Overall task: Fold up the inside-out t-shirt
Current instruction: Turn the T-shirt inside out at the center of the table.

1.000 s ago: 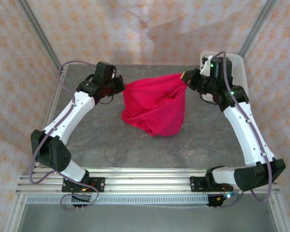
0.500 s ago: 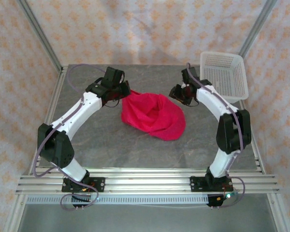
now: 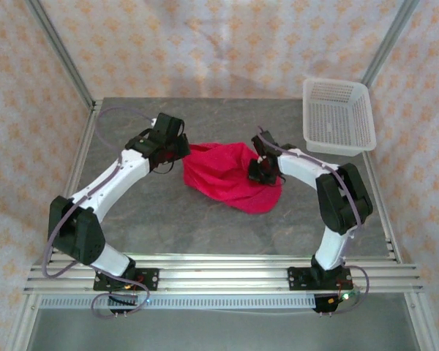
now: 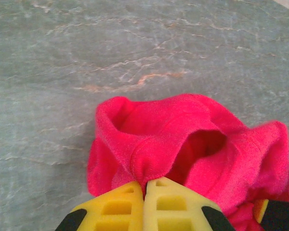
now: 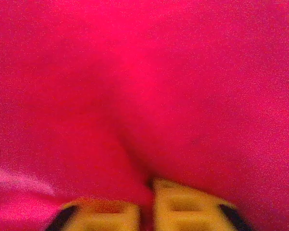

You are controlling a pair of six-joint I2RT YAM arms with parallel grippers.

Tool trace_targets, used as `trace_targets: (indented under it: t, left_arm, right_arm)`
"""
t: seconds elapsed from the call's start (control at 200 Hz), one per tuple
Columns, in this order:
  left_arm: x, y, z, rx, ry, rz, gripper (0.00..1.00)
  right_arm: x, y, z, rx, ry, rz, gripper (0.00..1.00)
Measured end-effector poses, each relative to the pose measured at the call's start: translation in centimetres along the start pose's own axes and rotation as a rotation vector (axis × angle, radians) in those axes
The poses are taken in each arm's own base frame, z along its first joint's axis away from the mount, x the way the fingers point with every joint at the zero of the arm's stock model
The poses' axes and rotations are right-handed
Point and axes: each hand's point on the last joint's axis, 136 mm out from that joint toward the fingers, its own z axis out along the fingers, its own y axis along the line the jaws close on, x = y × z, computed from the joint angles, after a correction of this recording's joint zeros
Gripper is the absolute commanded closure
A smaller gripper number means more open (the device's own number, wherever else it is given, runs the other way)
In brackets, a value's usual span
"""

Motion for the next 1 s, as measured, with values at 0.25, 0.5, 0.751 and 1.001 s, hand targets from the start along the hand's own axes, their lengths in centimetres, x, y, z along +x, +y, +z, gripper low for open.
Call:
trace_targets:
  t: [0.25, 0.5, 0.751, 1.001]
  left_arm:
    - [1.9, 1.7, -0.7, -0.049, -0.007, 0.029, 0.78]
    - [5.2, -5.5, -2.8, 0.063, -0.047, 0.355, 0.37]
    - [8.7, -11.7, -0.9, 0.264, 0.036, 0.472, 0.37]
    - [14.8, -11.8, 6.5, 0.224, 0.216, 0.573, 0.28]
  right_arm:
    - [2.6, -2.1, -2.3, -0.075, -0.06, 0.018, 1.0]
    - [3.1, -0.2, -3.2, -0.253, -0.105, 0.046, 1.0]
    - [1.3, 0.9, -6.1, -0.358, -0.218, 0.065, 1.0]
    - [1.0, 0.8, -6.4, -0.366, -0.227, 0.075, 1.0]
